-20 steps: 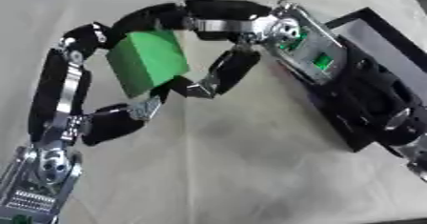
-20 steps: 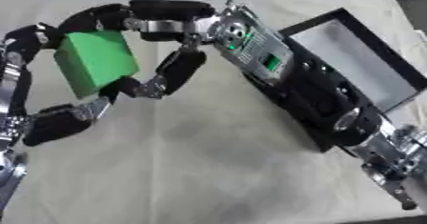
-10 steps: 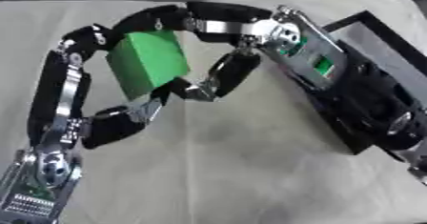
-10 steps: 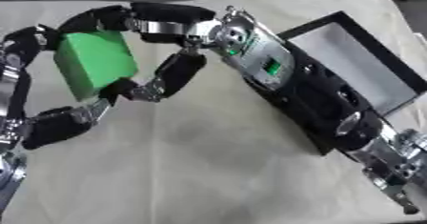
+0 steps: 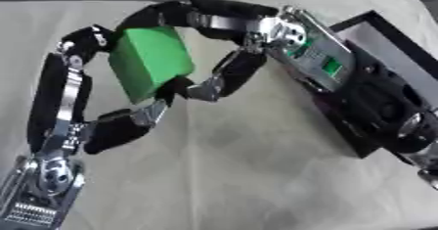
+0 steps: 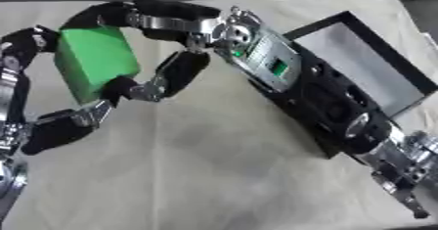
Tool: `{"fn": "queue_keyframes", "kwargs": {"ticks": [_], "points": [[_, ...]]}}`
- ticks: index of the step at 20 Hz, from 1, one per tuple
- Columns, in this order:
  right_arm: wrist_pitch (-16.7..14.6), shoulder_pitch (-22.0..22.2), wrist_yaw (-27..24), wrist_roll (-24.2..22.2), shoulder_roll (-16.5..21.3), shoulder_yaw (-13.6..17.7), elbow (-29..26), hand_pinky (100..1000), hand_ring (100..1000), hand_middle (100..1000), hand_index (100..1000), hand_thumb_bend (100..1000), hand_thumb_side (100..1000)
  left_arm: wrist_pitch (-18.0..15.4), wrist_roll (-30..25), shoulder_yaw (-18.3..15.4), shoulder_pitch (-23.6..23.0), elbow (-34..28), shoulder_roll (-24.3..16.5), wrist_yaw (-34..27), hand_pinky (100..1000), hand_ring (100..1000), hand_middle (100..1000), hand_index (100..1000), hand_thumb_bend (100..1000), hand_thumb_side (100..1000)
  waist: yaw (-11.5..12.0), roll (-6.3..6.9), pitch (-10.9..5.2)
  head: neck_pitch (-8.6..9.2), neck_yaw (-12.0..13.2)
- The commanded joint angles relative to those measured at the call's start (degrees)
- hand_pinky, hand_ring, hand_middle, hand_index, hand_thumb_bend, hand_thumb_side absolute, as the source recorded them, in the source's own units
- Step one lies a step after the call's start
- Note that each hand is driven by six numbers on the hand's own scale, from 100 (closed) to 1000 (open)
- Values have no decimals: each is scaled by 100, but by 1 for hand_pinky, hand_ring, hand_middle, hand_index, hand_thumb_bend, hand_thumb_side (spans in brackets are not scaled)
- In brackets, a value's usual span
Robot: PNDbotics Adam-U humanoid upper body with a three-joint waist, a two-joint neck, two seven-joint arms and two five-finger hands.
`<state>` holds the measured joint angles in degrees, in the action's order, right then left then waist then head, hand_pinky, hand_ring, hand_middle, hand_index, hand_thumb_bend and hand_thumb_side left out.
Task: Pick up the objects with one hand, pass them to the other hand, and then place them into the box on the other side of the table.
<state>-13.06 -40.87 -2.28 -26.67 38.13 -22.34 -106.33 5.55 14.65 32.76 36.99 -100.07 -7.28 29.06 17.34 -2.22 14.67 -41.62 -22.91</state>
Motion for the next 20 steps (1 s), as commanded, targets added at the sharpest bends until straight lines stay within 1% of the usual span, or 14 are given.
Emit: {"fn": "queue_keyframes", "kwargs": {"ticks": [1,4,7,10,16,20], "points": [[51,-63,-95,-5,119,22,-145,1000,758,549,694,100,258,129,120,-7,133,-103,77,94,785,615,507,648,439,245,-5,-42,2,64,-8],[71,-61,-171,-2,131,26,-196,1000,756,549,694,100,266,252,175,-1,128,-71,82,140,789,629,526,673,493,280,-9,-40,1,59,-9],[96,-58,-259,12,145,34,-255,1000,753,548,694,100,278,385,231,-5,122,-36,85,185,790,646,545,721,553,327,-16,-39,-1,58,-12],[121,-54,-326,7,162,42,-312,1000,750,548,694,100,279,559,292,-9,111,26,92,203,793,662,559,743,584,367,-24,-36,-1,57,-17],[154,-42,-365,-35,173,51,-363,1000,745,544,692,100,280,829,286,6,93,126,117,210,802,698,597,787,609,408,-43,-30,3,44,-23],[165,-29,-366,-51,179,57,-373,1000,743,542,692,100,280,890,244,18,89,138,122,216,808,710,607,797,624,397,-45,-29,2,50,-36]]}}
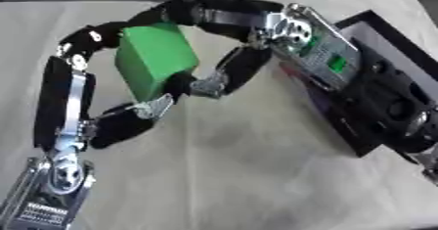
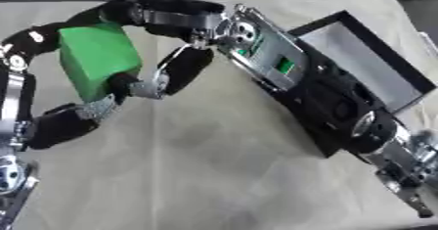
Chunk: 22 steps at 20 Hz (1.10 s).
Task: Pick up the objects with one hand, pass them to the other hand, and then place them into the box on the other side of the table.
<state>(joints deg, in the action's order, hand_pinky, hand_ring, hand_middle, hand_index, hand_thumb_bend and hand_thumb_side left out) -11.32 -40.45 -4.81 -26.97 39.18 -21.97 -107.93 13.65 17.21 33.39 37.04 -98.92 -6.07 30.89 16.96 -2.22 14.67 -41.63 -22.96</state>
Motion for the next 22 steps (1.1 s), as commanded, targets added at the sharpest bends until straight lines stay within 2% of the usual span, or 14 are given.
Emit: {"fn": "queue_keyframes", "kwargs": {"ticks": [1,5,6,9,10,13,22], "points": [[-4,-68,-113,-22,77,22,-213,1000,743,542,692,100,280,87,-34,-41,80,28,0,44,809,711,608,798,625,390,-6,-28,2,48,-33],[13,-67,-142,-11,88,32,-226,1000,742,542,693,100,283,61,-179,-22,73,40,-5,144,814,717,613,796,603,271,-6,-25,2,47,-44],[21,-67,-158,-6,93,37,-232,1000,742,542,693,100,285,49,-219,-20,71,42,-3,170,815,719,614,795,569,217,-6,-25,3,45,-47],[49,-72,-218,16,110,56,-254,1000,742,542,694,100,288,32,-332,-20,66,54,1,223,818,722,615,792,527,152,-4,-24,3,54,-58],[61,-76,-244,28,117,65,-263,1000,743,542,694,100,295,30,-369,-17,65,59,1,237,821,725,617,790,484,100,-4,-24,3,57,-70],[100,-84,-329,60,141,88,-298,1000,743,542,694,100,301,29,-480,-13,66,68,2,276,823,729,618,789,472,100,-3,-22,3,63,-97],[201,-75,-493,105,185,137,-403,1000,743,542,696,100,316,120,-638,-25,51,93,5,364,825,734,620,792,508,100,-13,-17,1,60,-118]]}}
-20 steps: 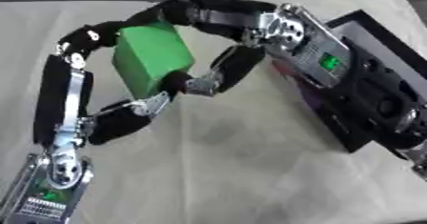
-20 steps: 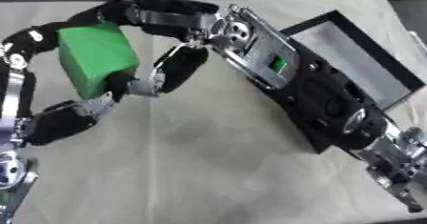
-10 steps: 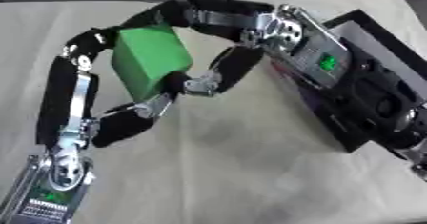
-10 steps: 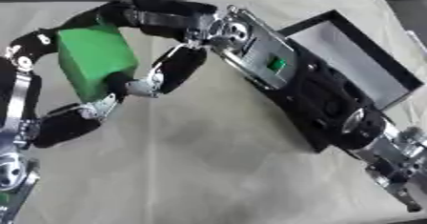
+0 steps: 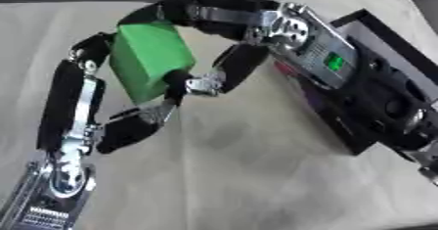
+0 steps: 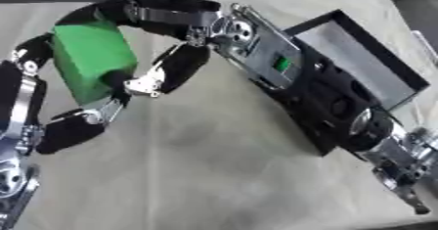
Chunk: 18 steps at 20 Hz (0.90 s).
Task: Pick up the objects with one hand, pass them to the other hand, and then place them into the box on the other side of the table.
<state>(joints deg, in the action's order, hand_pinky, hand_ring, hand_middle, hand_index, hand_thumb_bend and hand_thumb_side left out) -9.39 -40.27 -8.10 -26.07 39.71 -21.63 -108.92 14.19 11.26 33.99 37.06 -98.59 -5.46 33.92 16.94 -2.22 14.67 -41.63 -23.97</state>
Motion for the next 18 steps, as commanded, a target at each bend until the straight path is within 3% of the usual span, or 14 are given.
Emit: {"fn": "queue_keyframes", "kwargs": {"ticks": [1,14,17,18], "points": [[18,-91,-196,19,139,113,-326,1000,743,542,696,100,321,88,-46,-86,42,70,-56,68,825,734,621,792,513,102,-15,-16,-1,56,-14],[207,-4,-764,189,361,377,-566,1000,745,545,699,100,399,288,-22,-110,-47,152,-71,45,824,735,623,798,513,133,-95,29,-51,11,-37],[149,130,-968,311,537,543,-567,1000,745,544,696,100,413,292,-35,-144,-90,145,-139,36,828,739,632,801,505,175,-146,47,-103,-28,-35],[110,207,-1036,387,645,630,-567,1000,745,542,693,100,414,278,-81,-155,-101,131,-186,21,839,755,660,810,487,242,-167,50,-127,-49,-37]]}}
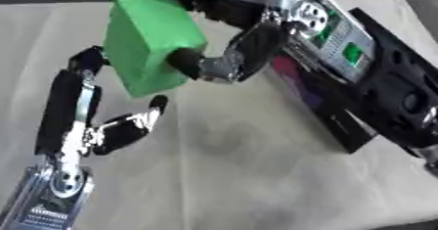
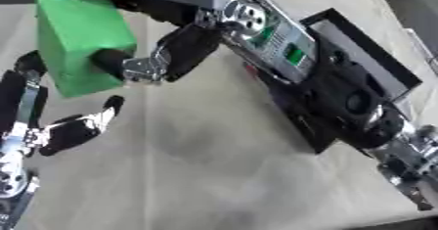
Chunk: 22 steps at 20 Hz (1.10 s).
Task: Pick up the objects with one hand, pass them to the other hand, and then place them into the box on the other side of the table.
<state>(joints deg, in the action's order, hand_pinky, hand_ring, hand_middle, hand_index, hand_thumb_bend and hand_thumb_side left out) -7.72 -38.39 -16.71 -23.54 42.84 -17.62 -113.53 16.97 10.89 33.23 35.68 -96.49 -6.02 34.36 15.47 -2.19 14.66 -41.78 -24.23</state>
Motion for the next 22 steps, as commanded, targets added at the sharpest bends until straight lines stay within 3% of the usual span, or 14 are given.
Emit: {"fn": "queue_keyframes", "kwargs": {"ticks": [1,9,15,22], "points": [[-108,117,-239,229,463,337,-106,1000,745,542,692,100,415,-19,-125,-97,27,-103,-189,-31,844,762,671,816,487,276,-39,52,-150,-52,-19],[-495,1504,-312,916,1434,1264,-107,1000,749,546,696,100,385,-13,-647,-561,-67,-729,-706,-120,856,760,676,826,408,479,-135,110,-224,-84,-305],[-672,2395,46,1429,1687,1735,-63,1000,747,544,692,100,366,146,-703,-837,-151,-1194,-1016,-213,855,756,675,819,397,488,-216,168,-225,57,-474],[-913,2965,506,2025,1713,2054,184,994,744,540,685,100,319,289,-483,-1009,-230,-1469,-1169,-271,838,742,664,809,389,470,-279,228,-231,369,-724]]}}
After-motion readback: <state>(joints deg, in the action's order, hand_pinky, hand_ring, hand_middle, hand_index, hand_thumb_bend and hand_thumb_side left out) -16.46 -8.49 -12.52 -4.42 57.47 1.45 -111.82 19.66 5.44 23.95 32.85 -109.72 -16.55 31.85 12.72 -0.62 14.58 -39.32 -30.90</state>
